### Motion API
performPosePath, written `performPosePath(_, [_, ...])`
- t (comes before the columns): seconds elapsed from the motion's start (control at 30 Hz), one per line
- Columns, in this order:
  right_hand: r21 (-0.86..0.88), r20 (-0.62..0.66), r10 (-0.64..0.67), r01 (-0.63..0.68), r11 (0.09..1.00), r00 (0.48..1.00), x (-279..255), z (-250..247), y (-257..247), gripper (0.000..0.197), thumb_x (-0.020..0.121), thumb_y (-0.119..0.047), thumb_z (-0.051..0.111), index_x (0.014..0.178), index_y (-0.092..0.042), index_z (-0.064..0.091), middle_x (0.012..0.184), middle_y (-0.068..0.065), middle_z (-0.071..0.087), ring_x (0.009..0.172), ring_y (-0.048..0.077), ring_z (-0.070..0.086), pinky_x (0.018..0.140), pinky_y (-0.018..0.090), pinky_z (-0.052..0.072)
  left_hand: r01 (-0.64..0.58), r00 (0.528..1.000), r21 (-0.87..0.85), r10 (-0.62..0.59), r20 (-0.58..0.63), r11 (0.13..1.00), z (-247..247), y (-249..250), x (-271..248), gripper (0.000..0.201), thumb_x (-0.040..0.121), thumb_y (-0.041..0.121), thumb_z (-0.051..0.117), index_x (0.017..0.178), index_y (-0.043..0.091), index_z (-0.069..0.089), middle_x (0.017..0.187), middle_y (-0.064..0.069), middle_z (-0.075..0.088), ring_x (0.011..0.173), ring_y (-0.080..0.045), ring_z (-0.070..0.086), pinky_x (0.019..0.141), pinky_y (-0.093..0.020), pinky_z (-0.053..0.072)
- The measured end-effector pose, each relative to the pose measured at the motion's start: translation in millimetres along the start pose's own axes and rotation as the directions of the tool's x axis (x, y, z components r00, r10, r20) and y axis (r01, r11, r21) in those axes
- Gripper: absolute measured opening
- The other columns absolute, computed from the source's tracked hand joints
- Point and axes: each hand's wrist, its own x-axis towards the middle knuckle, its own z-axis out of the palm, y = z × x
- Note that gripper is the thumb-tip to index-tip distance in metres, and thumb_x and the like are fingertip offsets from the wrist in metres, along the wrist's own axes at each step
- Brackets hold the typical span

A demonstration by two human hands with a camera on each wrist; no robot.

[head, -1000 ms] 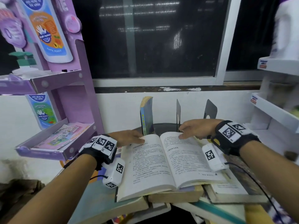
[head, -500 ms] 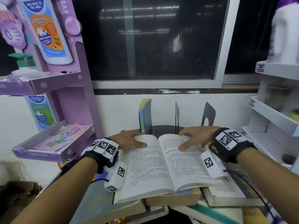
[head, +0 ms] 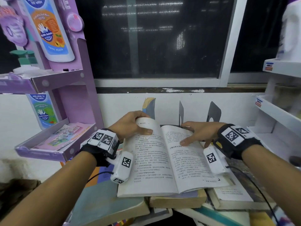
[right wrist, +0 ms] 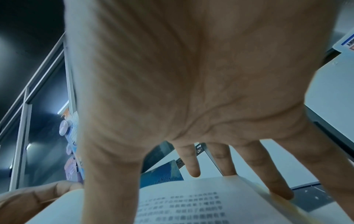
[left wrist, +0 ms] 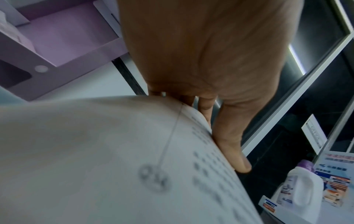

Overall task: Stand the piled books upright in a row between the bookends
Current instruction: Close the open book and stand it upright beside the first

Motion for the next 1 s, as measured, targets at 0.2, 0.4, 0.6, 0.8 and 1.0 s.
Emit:
performPosePath(0.2, [-0.022,-0.129,-0.050,0.048,0.999,0.990,-8,-23,-4,0.072,0.055,-0.048,0.088,0.115,-0.028,0.055,0.115,-0.005,0.066,0.098,0.015,0.066,0.072,0.028,0.059,-0.129,0.989,0.021,0.130,-0.068,0.991,-6,25,1,0.048,0.065,0.008,0.086,0.106,0.018,0.065,0.106,0.001,0.067,0.096,-0.014,0.065,0.085,-0.032,0.055])
performPosePath(0.4, [-0.034,-0.332,-0.129,0.125,0.992,0.934,-20,-45,-12,0.060,0.056,-0.037,0.091,0.101,-0.020,0.055,0.102,0.000,0.070,0.089,0.019,0.070,0.080,0.043,0.059,-0.226,0.956,0.099,0.240,-0.169,0.969,-11,51,2,0.049,0.060,0.015,0.090,0.103,0.025,0.067,0.102,0.006,0.070,0.092,-0.010,0.067,0.082,-0.032,0.058])
performPosePath(0.6, [-0.087,-0.504,-0.196,0.177,0.980,0.841,-29,-56,-26,0.053,0.062,-0.032,0.089,0.100,-0.018,0.055,0.096,-0.003,0.067,0.088,0.017,0.066,0.077,0.039,0.058,-0.297,0.893,0.209,0.349,-0.285,0.932,-13,56,4,0.050,0.055,0.031,0.089,0.099,0.036,0.066,0.102,0.018,0.065,0.098,-0.011,0.063,0.090,-0.042,0.054])
performPosePath(0.8, [-0.108,-0.633,-0.241,0.224,0.969,0.736,-32,-51,-31,0.040,0.071,-0.033,0.084,0.096,-0.018,0.057,0.092,-0.009,0.061,0.083,0.009,0.060,0.060,0.023,0.047,-0.272,0.845,0.275,0.366,-0.390,0.922,-18,43,2,0.048,0.056,0.039,0.087,0.099,0.042,0.065,0.103,0.022,0.061,0.103,-0.010,0.058,0.093,-0.041,0.050])
performPosePath(1.0, [-0.025,-0.725,-0.227,0.304,0.952,0.650,-28,-40,-39,0.043,0.061,-0.035,0.089,0.097,-0.027,0.066,0.097,-0.009,0.066,0.086,0.011,0.064,0.072,0.032,0.058,-0.245,0.806,0.175,0.301,-0.510,0.954,-30,29,-3,0.046,0.056,0.026,0.092,0.095,0.033,0.070,0.112,0.006,0.057,0.097,-0.004,0.055,0.077,-0.005,0.042])
